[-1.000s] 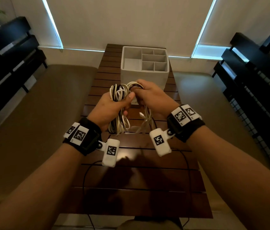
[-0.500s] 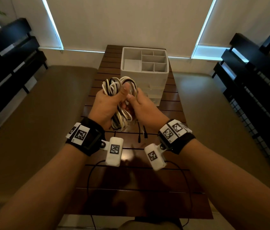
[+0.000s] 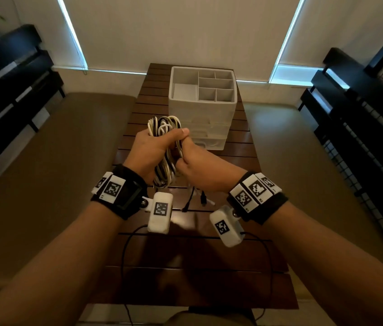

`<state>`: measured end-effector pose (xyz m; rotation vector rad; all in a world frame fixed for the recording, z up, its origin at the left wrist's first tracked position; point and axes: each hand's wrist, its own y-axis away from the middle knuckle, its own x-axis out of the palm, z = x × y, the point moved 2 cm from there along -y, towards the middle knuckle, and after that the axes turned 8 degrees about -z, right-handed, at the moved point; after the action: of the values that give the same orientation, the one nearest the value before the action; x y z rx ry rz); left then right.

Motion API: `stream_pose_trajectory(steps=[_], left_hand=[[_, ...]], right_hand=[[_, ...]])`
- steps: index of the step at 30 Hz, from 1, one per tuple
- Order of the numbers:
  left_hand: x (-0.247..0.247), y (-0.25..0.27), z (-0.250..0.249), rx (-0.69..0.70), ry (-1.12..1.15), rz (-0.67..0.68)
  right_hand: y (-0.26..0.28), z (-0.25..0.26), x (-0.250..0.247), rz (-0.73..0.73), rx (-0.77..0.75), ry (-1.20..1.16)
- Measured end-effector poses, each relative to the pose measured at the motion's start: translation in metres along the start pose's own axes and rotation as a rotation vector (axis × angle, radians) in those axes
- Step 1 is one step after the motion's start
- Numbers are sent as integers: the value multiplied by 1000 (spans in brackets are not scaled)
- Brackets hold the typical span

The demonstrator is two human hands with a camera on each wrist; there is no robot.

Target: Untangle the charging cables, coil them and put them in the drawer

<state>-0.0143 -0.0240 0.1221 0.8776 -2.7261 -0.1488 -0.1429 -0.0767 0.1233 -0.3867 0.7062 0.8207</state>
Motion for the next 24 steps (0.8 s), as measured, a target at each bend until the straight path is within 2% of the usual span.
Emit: stream_pose_trajectory(steps=[2, 6, 10, 12, 13, 15, 17, 21, 24], left_hand=[[-1, 0, 1, 14, 16, -33], [-3, -8, 1, 55, 71, -106], [-4, -16, -1, 31, 217, -65], [-5, -18, -1, 11, 284, -73], [-6, -19, -1, -16, 328, -85], [-8, -20, -2, -20, 327, -102], [-7, -18, -1, 39, 229, -91], [3, -12, -5, 230, 33, 4], [0, -8, -9, 241, -21, 100]], right_hand=[[-2, 1, -1, 33, -29, -7], [-6, -5, -4, -10, -103, -67], [3, -14, 9, 40, -71, -156], [3, -18, 12, -44, -53, -233], [3, -20, 10, -141, -30, -317], [1, -22, 1, -269, 87, -495], [-8, -25, -2, -181, 154, -509], [-19, -16, 15, 143, 120, -651], [-16, -10, 21, 252, 144, -738]])
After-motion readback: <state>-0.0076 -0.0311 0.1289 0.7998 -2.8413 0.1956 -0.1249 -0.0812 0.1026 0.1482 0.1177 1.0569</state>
